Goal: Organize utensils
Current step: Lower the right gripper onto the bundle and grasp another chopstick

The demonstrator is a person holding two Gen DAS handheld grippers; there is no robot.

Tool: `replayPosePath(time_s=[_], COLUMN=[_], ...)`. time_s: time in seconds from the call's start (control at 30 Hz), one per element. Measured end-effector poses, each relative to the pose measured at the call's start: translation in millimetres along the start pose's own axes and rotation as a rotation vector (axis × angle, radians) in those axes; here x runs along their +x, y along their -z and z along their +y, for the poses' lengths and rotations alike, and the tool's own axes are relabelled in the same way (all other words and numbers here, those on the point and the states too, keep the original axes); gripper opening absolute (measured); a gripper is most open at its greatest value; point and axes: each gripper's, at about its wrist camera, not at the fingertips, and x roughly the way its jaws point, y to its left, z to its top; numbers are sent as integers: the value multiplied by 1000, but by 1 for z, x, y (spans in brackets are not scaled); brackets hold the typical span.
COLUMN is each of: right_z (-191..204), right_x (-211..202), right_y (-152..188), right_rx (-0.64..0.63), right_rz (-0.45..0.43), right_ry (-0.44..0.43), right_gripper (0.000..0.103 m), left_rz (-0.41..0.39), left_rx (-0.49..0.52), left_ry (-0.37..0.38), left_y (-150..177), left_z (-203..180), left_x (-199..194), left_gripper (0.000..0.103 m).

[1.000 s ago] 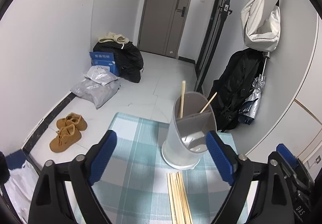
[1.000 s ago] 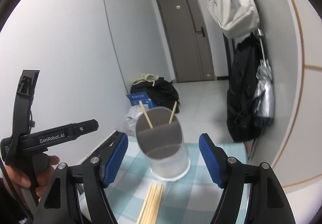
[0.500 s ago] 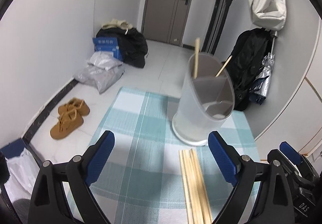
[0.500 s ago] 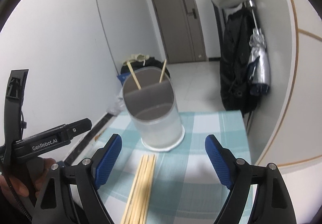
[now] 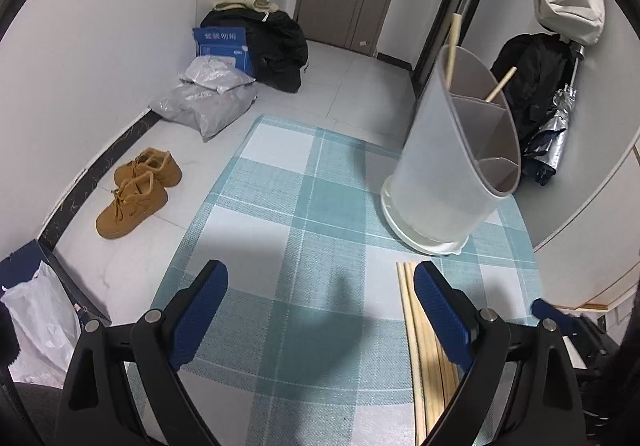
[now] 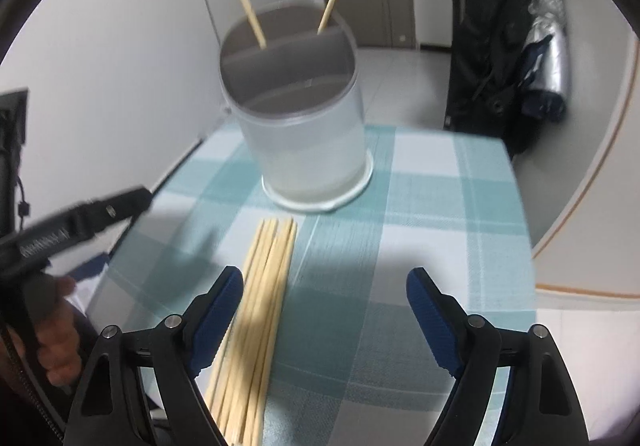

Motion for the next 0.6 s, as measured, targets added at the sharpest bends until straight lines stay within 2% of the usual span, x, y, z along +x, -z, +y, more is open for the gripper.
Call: replayPosePath(time_s=[0.27, 0.33, 0.4, 0.47, 0.6], right_z=[11, 14, 17, 18, 18], right_x=[41, 47, 53, 59, 61], right_y=[-8, -9, -10, -10, -9], right_rx=[-45, -60, -83, -90, -90], right_rz=[126, 143, 165, 186, 204], right_ry=[15, 27, 53, 57, 59], right_gripper=[68, 63, 52, 47, 41], left_rz=[69, 69, 64, 64, 80], left_rx=[-73, -80, -85, -96, -118], left_ry=[34, 36, 34, 37, 49], left_y=[-6, -9, -11, -12, -14], left_z=[14, 16, 18, 20, 23], left_x=[10, 11, 11, 11, 14], left_gripper=[91, 91, 91, 91, 91])
